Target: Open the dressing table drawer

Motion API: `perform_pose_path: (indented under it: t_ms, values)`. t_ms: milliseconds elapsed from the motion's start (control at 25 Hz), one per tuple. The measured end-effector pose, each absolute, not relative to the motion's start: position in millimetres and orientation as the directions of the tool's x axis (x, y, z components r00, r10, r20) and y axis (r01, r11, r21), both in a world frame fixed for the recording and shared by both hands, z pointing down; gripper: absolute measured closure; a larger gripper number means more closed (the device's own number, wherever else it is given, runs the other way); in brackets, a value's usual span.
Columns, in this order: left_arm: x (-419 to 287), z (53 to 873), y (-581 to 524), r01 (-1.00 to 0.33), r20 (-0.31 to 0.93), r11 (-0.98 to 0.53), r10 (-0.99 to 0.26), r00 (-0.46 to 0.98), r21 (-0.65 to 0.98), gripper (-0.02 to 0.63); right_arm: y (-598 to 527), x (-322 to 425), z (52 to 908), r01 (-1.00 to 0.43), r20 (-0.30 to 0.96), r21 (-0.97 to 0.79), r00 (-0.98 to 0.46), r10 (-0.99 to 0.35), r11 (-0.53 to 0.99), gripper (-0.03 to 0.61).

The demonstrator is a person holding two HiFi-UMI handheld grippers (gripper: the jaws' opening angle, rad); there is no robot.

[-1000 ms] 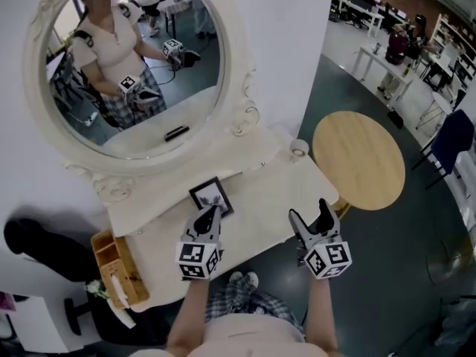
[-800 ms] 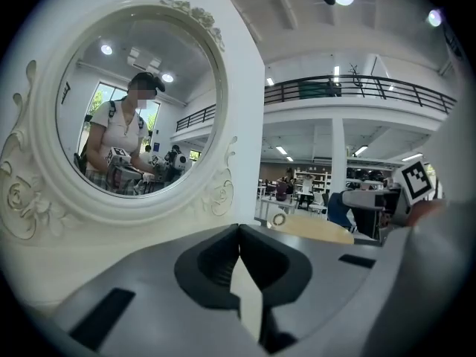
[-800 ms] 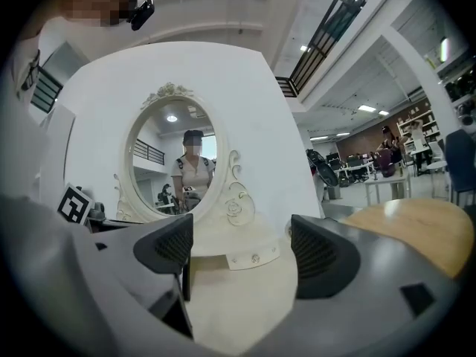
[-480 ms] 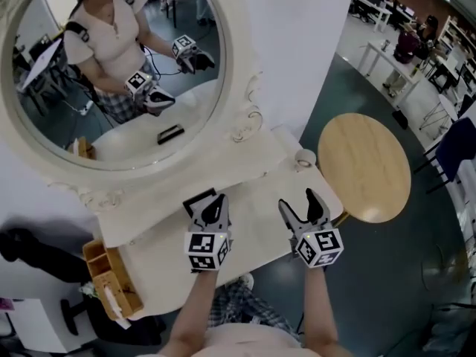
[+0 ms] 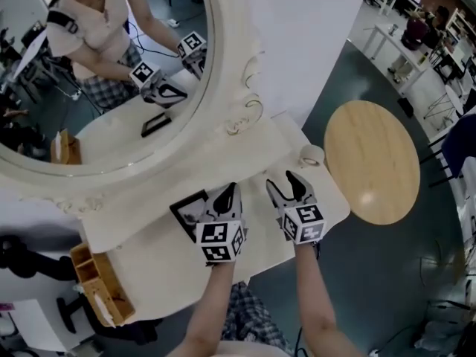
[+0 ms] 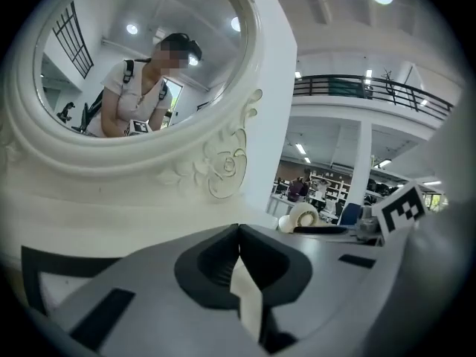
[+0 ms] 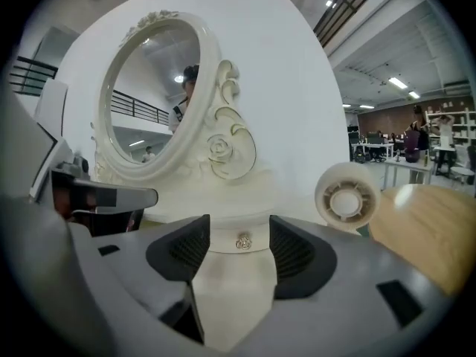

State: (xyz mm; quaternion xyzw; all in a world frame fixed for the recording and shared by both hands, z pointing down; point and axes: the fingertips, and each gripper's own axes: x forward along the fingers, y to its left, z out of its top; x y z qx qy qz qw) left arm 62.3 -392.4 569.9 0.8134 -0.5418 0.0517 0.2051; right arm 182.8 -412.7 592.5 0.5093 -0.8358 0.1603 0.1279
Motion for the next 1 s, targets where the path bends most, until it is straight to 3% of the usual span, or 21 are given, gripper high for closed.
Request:
perform_pose_path:
  t_ms: [400, 800, 1000]
  values:
    - [84, 619, -386, -0.907, 0.376, -0.304, -0.835, 0.401, 0.293, 0.586, -436, 163, 652, -0.883, 0.508, -0.110, -0.444, -0.738, 0.455, 0.386]
    - [92, 631, -380, -0.899, 0.399, -0.318, -0.814, 0.422, 0.301, 0.586, -451, 158, 669, -0.900, 0.552, -0.106, -0.407, -0.728, 0.423, 0.468]
    - [88, 634, -380, -0.901, 0.406, -0.307, -0.814, 0.416, 0.306, 0.586, -450, 158, 669, -0.906, 0.540, -0.101, -0.397, -0.742, 0.411, 0.471]
